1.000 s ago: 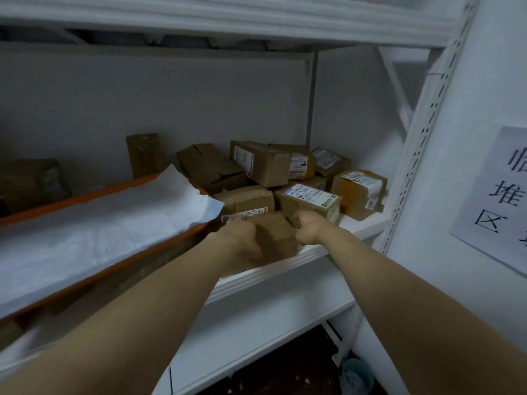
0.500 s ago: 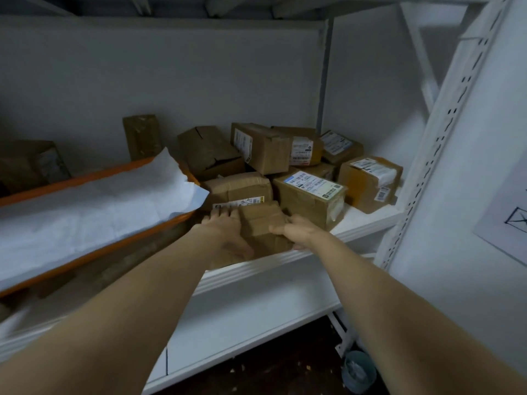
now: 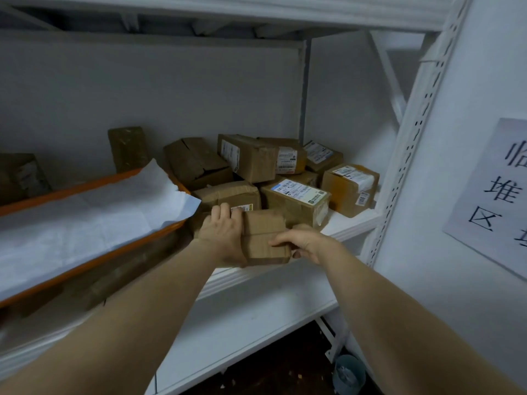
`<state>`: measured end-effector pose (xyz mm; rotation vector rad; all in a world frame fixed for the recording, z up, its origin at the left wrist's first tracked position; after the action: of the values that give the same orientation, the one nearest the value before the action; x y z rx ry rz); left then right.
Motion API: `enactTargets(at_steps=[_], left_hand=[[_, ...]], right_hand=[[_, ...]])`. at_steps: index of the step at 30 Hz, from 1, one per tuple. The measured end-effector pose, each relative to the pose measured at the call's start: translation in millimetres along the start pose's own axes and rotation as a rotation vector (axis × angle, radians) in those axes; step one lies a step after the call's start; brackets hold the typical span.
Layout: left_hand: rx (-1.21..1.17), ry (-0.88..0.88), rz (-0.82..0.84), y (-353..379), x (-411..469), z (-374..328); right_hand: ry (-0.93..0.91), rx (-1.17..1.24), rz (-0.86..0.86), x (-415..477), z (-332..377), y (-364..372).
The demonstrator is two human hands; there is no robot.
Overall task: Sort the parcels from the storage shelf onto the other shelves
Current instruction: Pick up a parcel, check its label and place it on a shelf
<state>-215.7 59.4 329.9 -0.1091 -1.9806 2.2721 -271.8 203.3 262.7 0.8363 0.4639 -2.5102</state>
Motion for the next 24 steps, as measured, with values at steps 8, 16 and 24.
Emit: enactTargets(at_steps=[8,16,24], left_hand=[[-0.010,0.086,-0.305,-28.6,-12.2,-29.0],[-0.074,0.060,-0.394,-39.3,-21.0,-35.6],[0.049,0.292,-0.515,-53.7,-27.3,-60.9]], right_hand=[[-0.100,0.062,-0.049,-20.1,4.1,-29.1],[-0.163,0.117,-0.186,-19.6,-6.1,-44.6],[-0.222,-0.011,-0.311,-27.7,1.5,-44.1]])
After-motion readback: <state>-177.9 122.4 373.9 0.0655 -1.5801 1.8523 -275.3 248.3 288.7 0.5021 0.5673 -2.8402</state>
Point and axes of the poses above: each hand's wrist, its own x-axis towards the middle knuckle, its own y-axis out of the palm, z = x × y, the point moved 10 cm from there along x, towards the middle knuckle, and after that the axes turned 15 degrees about y, right-handed, at the moved point
